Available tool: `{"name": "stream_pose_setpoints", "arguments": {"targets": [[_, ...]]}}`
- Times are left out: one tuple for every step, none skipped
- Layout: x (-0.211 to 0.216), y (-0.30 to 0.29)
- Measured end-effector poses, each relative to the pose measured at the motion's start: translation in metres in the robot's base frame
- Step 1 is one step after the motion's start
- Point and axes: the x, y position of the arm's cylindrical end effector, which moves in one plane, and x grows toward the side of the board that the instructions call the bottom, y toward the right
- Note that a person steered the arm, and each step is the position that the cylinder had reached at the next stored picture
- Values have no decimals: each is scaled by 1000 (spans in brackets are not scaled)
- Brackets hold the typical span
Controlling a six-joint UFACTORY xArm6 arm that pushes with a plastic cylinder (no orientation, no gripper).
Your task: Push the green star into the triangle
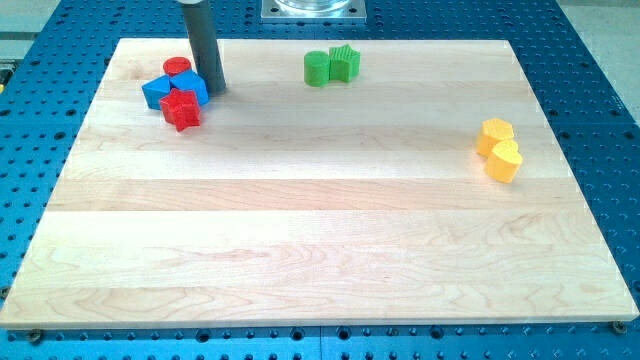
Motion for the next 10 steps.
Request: {"name": "stream_pose_setpoints", "arguments": {"targets": [[-2, 47], [23, 85], [10, 210], [-26, 231], [-50, 208], [-55, 148], [-52, 107], [-28, 95], [17, 98], [41, 99]]}}
